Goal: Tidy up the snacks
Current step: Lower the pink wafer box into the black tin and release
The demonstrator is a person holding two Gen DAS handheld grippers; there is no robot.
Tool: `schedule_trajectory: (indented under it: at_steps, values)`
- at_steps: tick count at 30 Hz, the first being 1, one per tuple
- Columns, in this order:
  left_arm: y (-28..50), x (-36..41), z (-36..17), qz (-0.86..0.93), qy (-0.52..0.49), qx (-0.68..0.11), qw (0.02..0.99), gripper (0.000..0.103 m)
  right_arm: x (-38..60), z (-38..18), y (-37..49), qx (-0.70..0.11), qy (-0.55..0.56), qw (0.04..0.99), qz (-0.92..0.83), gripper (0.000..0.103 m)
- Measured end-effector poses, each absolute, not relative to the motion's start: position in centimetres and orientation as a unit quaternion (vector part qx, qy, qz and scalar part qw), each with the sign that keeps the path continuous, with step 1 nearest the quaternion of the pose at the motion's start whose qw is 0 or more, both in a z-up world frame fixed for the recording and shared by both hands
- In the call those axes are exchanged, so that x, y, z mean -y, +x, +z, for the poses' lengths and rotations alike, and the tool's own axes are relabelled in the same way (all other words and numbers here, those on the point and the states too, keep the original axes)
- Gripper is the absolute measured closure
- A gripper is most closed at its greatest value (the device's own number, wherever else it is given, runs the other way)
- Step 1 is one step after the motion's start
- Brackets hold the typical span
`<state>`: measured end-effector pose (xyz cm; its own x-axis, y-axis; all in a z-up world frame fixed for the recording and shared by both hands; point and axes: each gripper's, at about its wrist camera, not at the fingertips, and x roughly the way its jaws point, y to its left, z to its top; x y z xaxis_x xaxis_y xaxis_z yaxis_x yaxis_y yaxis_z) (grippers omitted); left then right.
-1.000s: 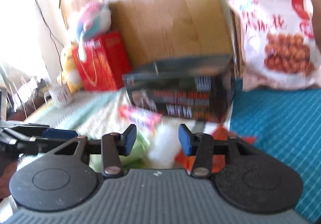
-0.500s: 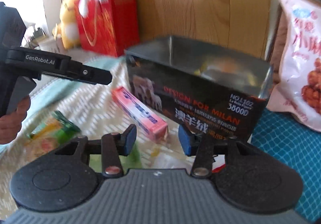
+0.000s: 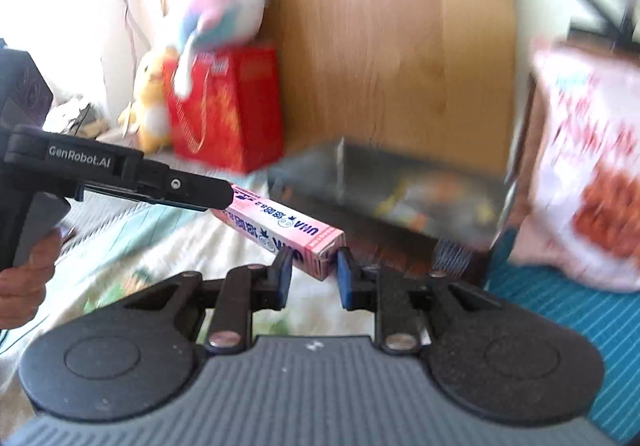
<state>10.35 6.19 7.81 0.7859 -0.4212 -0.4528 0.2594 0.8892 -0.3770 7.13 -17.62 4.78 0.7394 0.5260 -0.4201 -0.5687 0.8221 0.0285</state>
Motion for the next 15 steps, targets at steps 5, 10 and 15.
schedule_trajectory:
  at_steps: [5,10,15]
  values:
    - [14.4,-3.5,8.2,-0.183,-0.129,-0.269,0.937,0.05,18.5,5.3,10.8,-0.197,-0.023,0.947,0.251,0.072]
    - [16.1,-2.6,7.0,-0.159,-0.113,-0.291,0.937,0.048,19.3,4.5,11.9,-0.216,-0.003,0.946,0.24,0.069]
    - [12.9,-5.4,7.4,-0.169,-0.15,-0.267,0.937,0.04,20.9,4.4,9.7,-0.2,0.025,0.949,0.243,0.062]
